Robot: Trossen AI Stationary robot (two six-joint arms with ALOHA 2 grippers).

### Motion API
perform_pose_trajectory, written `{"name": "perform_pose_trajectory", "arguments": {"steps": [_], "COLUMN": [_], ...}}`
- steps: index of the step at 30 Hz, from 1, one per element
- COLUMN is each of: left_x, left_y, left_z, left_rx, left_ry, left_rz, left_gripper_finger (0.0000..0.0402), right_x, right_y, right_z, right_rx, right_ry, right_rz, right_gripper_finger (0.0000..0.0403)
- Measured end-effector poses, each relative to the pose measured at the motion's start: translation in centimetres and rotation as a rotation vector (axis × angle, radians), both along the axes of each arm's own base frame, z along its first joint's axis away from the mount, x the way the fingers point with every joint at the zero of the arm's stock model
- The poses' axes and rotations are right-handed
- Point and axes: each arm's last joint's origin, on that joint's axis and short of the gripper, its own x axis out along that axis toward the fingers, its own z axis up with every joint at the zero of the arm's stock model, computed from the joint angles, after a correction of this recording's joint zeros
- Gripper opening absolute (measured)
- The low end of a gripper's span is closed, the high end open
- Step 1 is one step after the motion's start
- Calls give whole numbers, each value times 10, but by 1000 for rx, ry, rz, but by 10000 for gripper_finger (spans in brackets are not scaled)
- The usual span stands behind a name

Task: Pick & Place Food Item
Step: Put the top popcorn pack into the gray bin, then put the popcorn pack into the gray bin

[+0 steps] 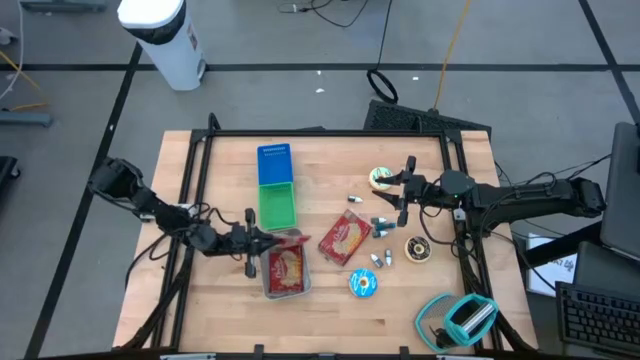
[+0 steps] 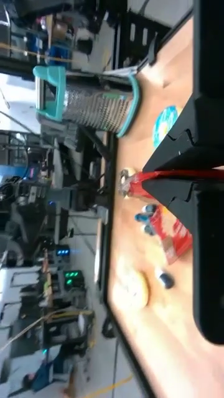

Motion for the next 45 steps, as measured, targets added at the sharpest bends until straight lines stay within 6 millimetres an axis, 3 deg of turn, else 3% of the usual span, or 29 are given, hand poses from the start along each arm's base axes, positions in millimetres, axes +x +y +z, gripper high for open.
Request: {"name": "perform_pose_trajectory", "arguments": {"steps": [17, 25, 32, 38, 45], "left_x": [2, 2, 2, 1, 1], "left_y": [1, 1, -3, -4, -4], "left_z": [-5, -9, -8, -8, 0], "left_rx": [-156, -297, -339, -417, -505], "left_ry": [47, 79, 97, 109, 38], "left_rz": [-87, -85, -213, -262, -280], "left_gripper_finger": [29, 122, 200, 231, 241], "right_x": [0, 0, 0, 0, 0], "right_y": [0, 0, 0, 0, 0], "right_z": [0, 0, 0, 0, 0], "right_rx": [3, 4, 4, 4, 4], "right_ry": [-1, 0, 0, 0, 0], "right_rz": [-1, -1, -1, 0, 0], "right_gripper_finger": [130, 130, 130, 130, 130]}}
